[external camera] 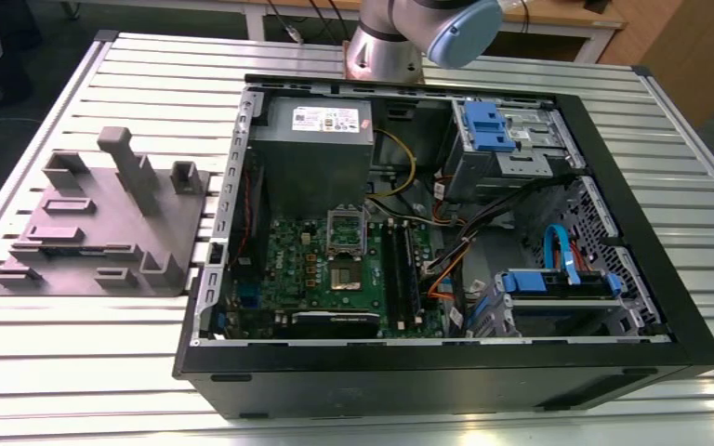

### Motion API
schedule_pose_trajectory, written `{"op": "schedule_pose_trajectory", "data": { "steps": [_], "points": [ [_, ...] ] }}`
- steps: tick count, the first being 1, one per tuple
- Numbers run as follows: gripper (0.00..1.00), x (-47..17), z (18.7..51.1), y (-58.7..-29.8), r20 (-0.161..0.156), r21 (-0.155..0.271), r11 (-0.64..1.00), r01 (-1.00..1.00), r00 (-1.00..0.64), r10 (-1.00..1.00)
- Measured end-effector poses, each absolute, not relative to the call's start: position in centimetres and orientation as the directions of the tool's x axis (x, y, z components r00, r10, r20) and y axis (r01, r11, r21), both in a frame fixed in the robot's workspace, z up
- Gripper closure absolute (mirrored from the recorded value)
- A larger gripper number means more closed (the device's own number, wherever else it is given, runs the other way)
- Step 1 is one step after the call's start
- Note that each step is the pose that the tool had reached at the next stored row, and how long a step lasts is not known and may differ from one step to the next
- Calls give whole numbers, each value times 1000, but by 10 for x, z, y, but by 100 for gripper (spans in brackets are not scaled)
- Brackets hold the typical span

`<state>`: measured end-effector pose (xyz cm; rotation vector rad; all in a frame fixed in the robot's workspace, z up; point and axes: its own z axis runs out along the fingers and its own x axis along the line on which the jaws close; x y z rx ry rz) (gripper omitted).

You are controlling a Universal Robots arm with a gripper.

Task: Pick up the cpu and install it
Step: 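Pick up the cpu and move it towards the insertion slot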

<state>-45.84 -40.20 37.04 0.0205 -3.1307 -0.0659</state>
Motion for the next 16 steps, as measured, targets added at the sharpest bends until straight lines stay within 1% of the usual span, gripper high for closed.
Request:
{"op": "schedule_pose_trajectory", "data": {
  "steps": [16],
  "points": [
    [53, -458, 375, -402, 10, 42, 999, -13, -1000, -13]
  ]
}}
